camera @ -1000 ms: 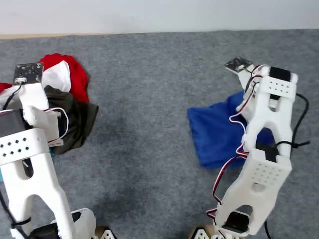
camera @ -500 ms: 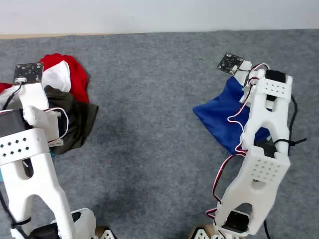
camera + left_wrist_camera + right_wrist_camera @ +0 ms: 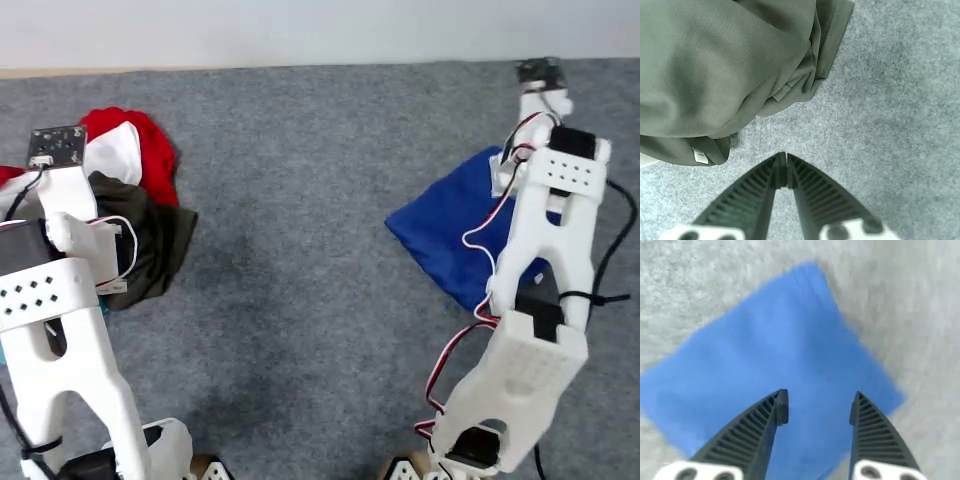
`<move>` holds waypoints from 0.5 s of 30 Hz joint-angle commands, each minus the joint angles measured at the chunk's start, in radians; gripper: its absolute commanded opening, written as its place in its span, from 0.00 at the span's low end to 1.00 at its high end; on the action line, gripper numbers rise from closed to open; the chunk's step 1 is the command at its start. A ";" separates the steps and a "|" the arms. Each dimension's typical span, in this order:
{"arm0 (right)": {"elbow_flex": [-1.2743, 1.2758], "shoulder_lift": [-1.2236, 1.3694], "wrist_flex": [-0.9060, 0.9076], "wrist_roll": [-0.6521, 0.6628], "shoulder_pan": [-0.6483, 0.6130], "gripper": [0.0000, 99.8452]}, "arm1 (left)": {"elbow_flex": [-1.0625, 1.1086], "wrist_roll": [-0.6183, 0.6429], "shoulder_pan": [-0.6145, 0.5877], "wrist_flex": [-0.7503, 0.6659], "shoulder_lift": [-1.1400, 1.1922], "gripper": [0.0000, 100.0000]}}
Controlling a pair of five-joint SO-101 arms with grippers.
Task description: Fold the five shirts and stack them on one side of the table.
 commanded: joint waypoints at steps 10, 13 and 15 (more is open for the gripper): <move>-0.060 -0.070 0.240 -0.661 -0.059 0.25 | -0.004 0.000 -0.008 0.018 -0.032 0.01; -0.066 -0.019 0.226 -0.746 -0.076 0.36 | -0.004 0.000 -0.009 0.020 -0.032 0.01; -0.066 0.025 0.196 -0.789 -0.079 0.42 | -0.004 -0.002 -0.009 0.020 -0.032 0.01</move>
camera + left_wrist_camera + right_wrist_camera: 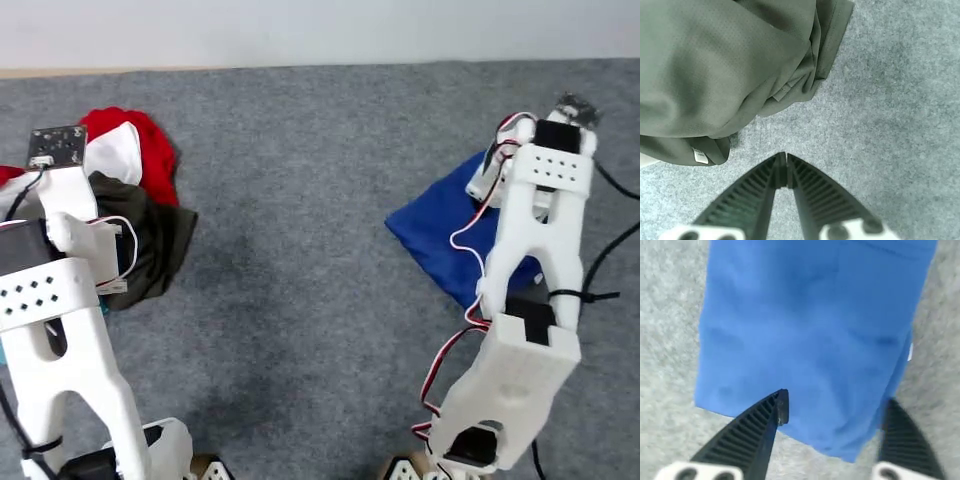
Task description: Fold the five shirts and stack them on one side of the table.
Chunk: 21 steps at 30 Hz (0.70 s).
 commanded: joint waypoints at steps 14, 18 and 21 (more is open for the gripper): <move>-0.066 0.306 -0.357 -0.095 -0.012 0.44 | -0.004 -0.063 -0.009 0.020 -0.032 0.01; -0.066 0.361 -0.366 -0.094 -0.018 0.43 | -0.004 -0.063 -0.009 0.020 -0.032 0.01; -0.094 0.380 -0.308 -0.094 -0.019 0.34 | -0.004 -0.063 -0.009 0.020 -0.032 0.01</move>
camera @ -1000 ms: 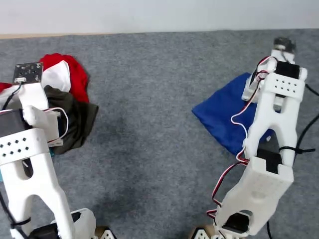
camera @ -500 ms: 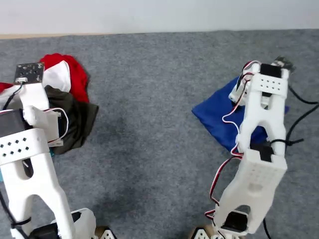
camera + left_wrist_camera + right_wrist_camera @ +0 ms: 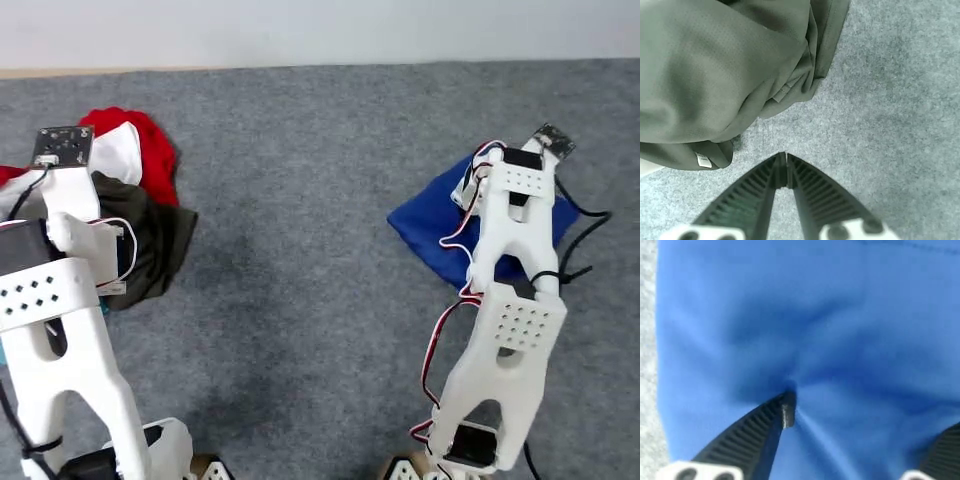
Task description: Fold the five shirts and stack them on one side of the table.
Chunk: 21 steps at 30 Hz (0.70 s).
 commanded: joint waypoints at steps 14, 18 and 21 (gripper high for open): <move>-0.110 -0.058 0.252 0.204 0.004 0.01 | -0.004 -0.011 -0.009 0.018 -0.032 0.01; -0.110 -0.148 0.295 0.341 0.077 0.01 | -0.004 -0.011 -0.009 0.018 -0.032 0.01; -0.110 -0.185 0.298 0.465 0.160 0.01 | -0.004 -0.011 -0.009 0.018 -0.032 0.01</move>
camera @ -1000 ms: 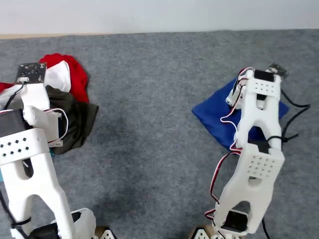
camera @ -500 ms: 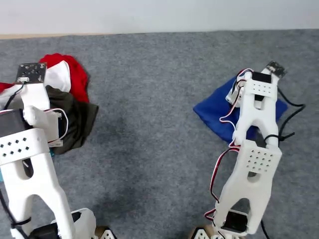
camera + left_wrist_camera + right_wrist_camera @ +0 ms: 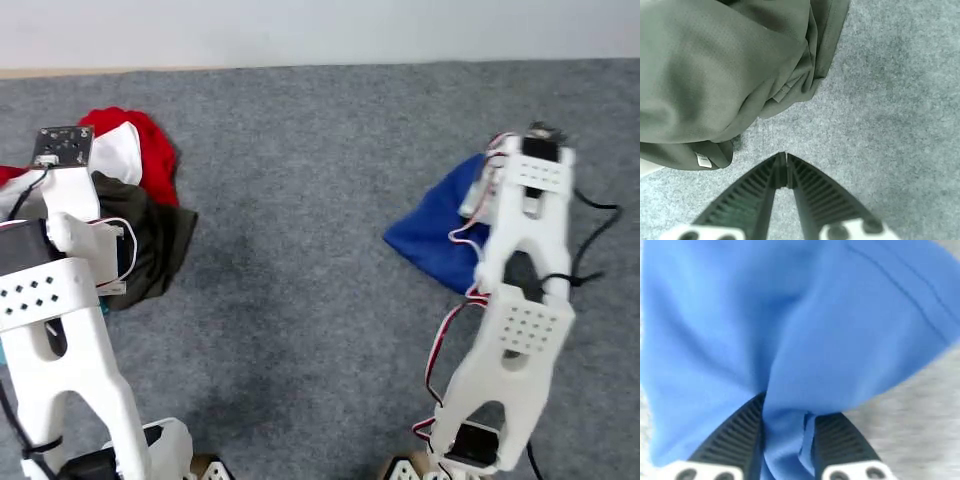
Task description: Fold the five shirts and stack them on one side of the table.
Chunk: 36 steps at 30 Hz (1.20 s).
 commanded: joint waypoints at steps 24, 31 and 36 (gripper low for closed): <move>-0.026 0.033 -0.355 0.752 0.588 0.01 | -0.002 -0.005 -0.008 0.020 -0.032 0.01; -0.028 -0.030 -0.252 0.683 0.608 0.23 | 0.007 -0.003 -0.008 0.020 -0.032 0.01; -0.028 -0.182 -0.209 0.634 0.605 0.27 | 0.073 -0.003 -0.008 0.020 -0.032 0.01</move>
